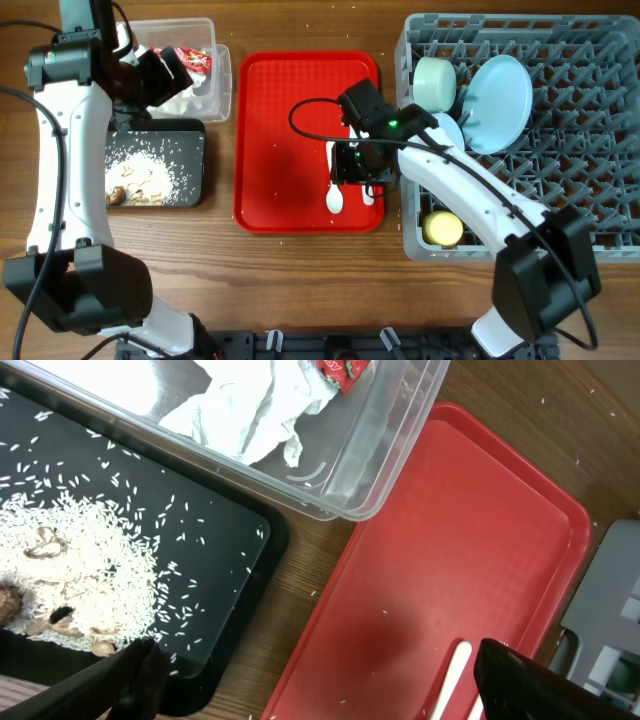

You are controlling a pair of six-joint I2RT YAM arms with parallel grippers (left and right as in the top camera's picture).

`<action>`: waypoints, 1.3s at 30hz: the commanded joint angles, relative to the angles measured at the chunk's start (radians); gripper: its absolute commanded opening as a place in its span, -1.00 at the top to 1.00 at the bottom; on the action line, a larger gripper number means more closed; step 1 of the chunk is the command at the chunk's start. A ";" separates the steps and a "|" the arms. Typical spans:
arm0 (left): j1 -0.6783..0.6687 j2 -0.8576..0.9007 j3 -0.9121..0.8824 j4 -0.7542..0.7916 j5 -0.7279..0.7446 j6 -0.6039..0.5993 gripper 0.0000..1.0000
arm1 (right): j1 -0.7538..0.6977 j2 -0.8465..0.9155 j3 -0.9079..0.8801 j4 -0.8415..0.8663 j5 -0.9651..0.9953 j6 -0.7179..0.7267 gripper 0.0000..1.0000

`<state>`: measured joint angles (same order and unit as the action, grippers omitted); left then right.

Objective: Sort waste into correct bins and load items into the dishwasher rack
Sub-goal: 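Lower the right gripper to the white spoon and grasp it, then carry the white spoon to the rack and drop it in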

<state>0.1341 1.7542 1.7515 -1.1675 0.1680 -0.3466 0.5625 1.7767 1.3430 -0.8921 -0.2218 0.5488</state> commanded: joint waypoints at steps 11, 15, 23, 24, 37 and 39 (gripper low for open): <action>0.006 -0.009 0.008 0.000 -0.005 0.002 -1.00 | 0.012 0.261 -0.007 0.142 -0.061 0.030 0.10; 0.006 -0.009 0.008 0.000 -0.006 0.002 -1.00 | 0.043 0.315 -0.007 0.178 -0.055 0.031 0.24; 0.006 -0.009 0.008 0.000 -0.005 0.002 -1.00 | 0.089 0.349 0.005 0.173 0.020 0.080 0.91; 0.006 -0.009 0.008 0.000 -0.006 0.002 -1.00 | 0.083 0.345 0.019 0.159 0.020 0.079 0.91; 0.006 -0.009 0.008 0.000 -0.006 0.002 -1.00 | -0.138 -0.159 0.378 -0.313 0.454 -0.327 0.91; 0.006 -0.009 0.008 0.000 -0.006 0.002 -1.00 | -0.200 -0.178 0.377 -0.353 0.567 -0.344 0.91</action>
<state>0.1341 1.7542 1.7515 -1.1671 0.1684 -0.3466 0.4473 1.6325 1.7256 -1.1969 0.1184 0.3595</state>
